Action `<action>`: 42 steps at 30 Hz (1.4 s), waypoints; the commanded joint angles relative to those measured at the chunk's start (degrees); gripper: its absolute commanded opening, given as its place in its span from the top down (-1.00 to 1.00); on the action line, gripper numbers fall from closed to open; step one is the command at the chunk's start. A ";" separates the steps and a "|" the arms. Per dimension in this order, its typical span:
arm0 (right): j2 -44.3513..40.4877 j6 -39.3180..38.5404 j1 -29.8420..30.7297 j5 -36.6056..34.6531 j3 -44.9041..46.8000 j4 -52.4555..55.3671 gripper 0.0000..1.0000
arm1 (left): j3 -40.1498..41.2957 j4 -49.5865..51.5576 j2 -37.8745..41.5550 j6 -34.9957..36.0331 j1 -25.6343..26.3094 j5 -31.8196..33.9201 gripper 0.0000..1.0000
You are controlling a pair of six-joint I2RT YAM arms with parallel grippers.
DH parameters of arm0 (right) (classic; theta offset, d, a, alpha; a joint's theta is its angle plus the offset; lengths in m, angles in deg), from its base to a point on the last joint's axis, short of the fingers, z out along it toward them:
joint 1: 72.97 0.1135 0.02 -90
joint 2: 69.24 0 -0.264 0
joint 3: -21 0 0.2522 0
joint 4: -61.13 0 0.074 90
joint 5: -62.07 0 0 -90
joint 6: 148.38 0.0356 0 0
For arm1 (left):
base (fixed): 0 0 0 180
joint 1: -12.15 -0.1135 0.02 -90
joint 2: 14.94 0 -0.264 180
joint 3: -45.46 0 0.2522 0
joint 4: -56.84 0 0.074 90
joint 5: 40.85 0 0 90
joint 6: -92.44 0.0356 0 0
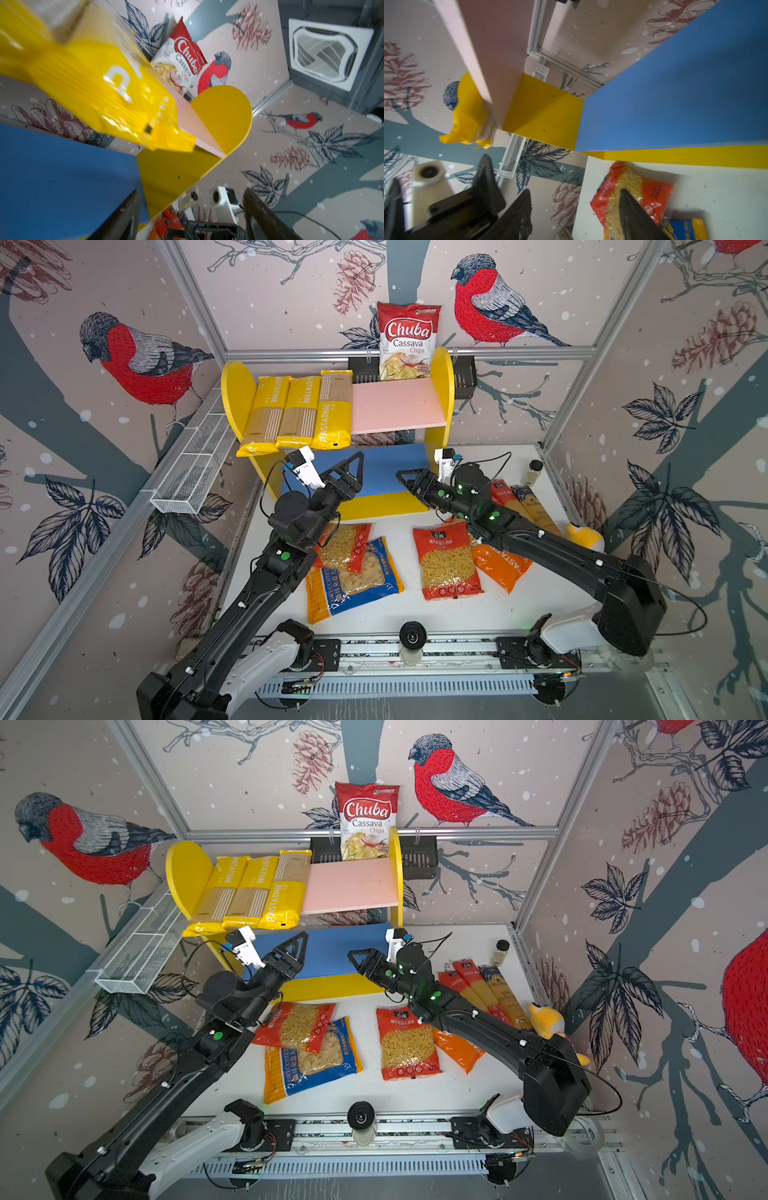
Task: Arrange pasta packages on shelves
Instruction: Rotate the pasta bag.
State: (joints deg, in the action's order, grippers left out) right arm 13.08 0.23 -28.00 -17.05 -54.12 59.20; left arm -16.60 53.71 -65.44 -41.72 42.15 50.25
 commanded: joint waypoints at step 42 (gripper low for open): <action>-12.96 -23.74 -54.85 -9.68 25.25 25.90 -0.69 | 13.31 -10.43 -23.10 22.37 25.11 2.10 -0.50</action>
State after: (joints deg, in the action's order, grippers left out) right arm -1.19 -22.64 -81.26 -24.66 -28.83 84.97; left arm -2.89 46.98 -88.31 -18.40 67.13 53.64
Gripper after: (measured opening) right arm 0.837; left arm 0.747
